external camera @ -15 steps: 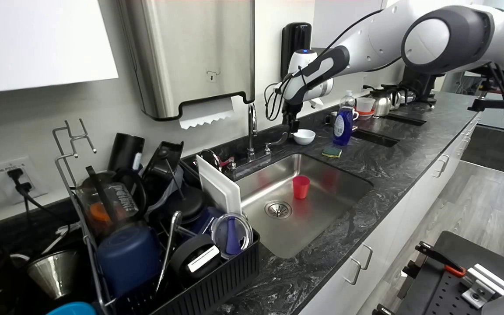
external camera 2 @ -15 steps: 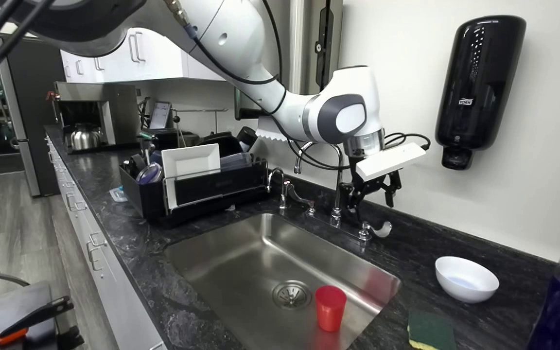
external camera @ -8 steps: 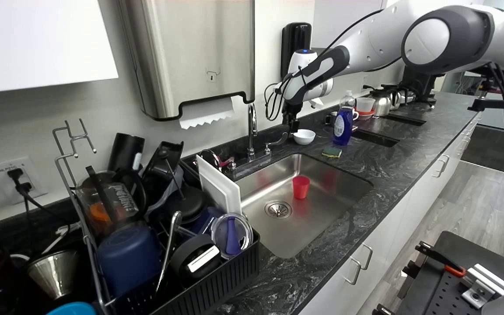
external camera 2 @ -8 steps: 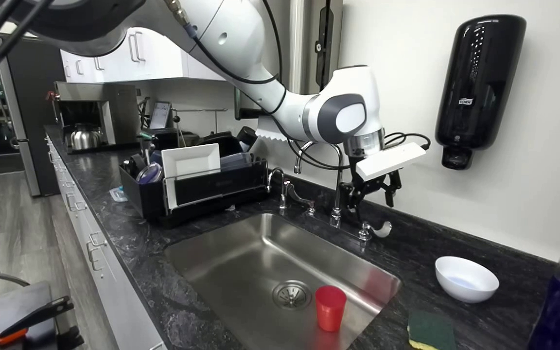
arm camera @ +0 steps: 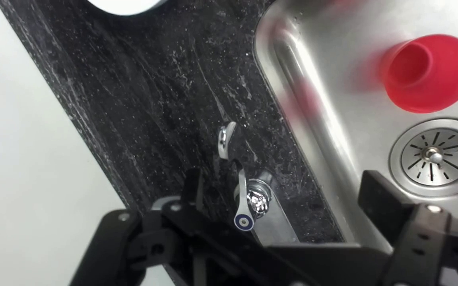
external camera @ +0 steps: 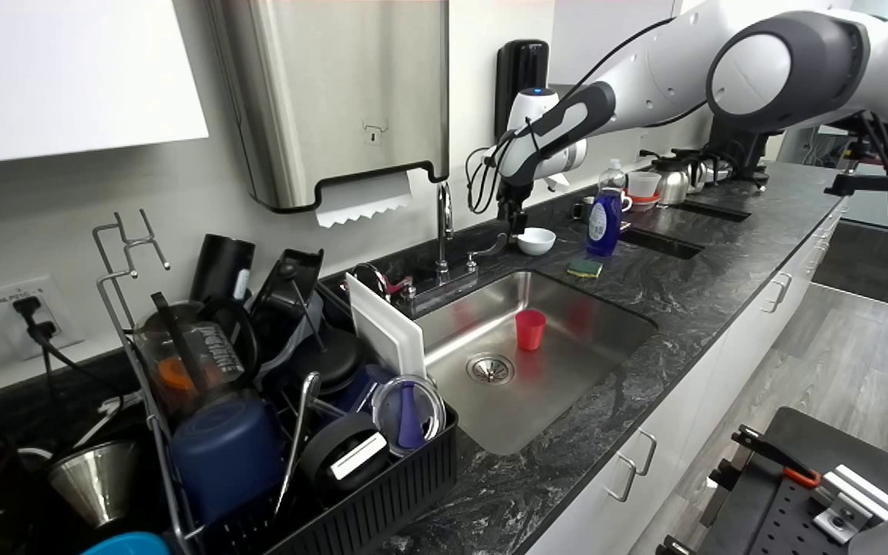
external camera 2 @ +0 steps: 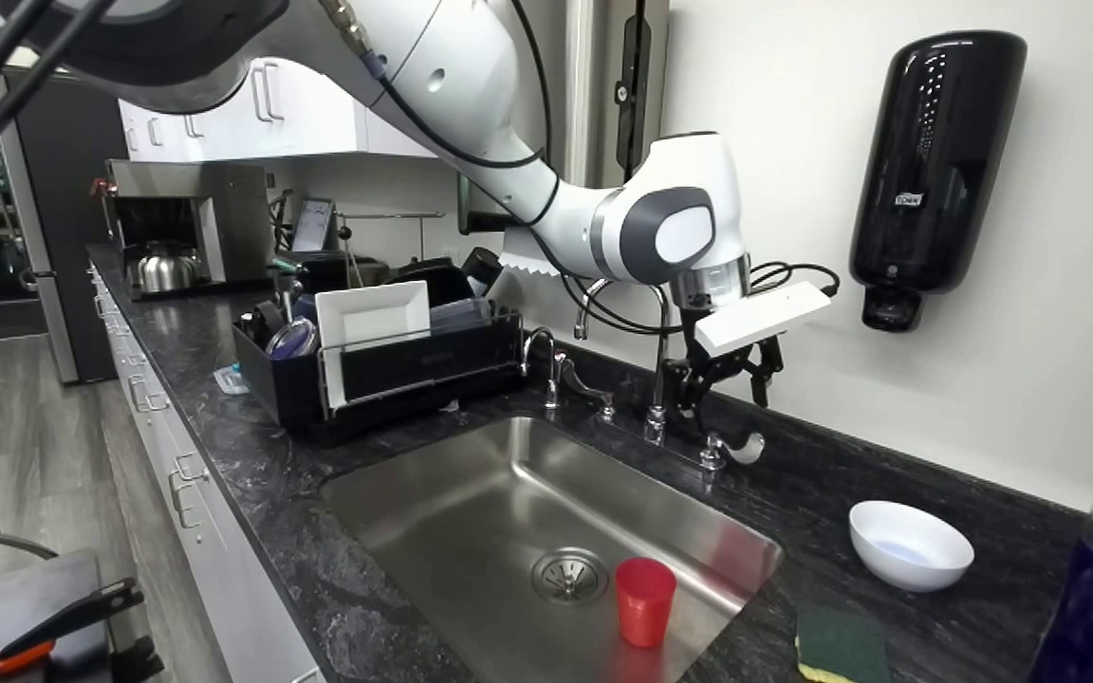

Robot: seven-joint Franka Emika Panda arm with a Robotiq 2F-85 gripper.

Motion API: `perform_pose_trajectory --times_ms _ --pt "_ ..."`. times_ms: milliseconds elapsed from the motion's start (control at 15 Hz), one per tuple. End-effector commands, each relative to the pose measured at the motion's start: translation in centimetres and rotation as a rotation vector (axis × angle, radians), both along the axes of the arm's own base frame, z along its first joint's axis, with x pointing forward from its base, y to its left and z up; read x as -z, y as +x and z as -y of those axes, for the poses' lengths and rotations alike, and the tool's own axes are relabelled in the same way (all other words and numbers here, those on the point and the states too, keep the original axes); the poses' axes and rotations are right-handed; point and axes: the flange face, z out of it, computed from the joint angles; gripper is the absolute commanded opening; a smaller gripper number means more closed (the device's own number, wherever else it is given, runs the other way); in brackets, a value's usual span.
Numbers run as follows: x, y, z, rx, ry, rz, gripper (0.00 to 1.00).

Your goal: Use the faucet handle on the right to open the faucet

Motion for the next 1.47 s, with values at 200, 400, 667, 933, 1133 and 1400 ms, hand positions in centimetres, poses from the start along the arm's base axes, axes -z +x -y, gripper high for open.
perform_pose_trajectory --times_ms 200,400,667,933,1133,1400 --pt "2.1 0.5 1.1 -0.014 0.0 -0.026 1.0" --pt "2.4 0.7 1.3 -0.015 -0.003 -0.025 1.0" --pt "2.5 0.9 1.3 -0.026 0.002 -0.031 1.0" --pt "2.8 0.9 1.1 -0.043 0.005 -0.053 1.0" --pt "2.9 0.8 1.1 -0.05 0.0 -0.056 1.0" --pt "3.1 1.2 1.3 -0.03 -0.011 -0.037 1.0"
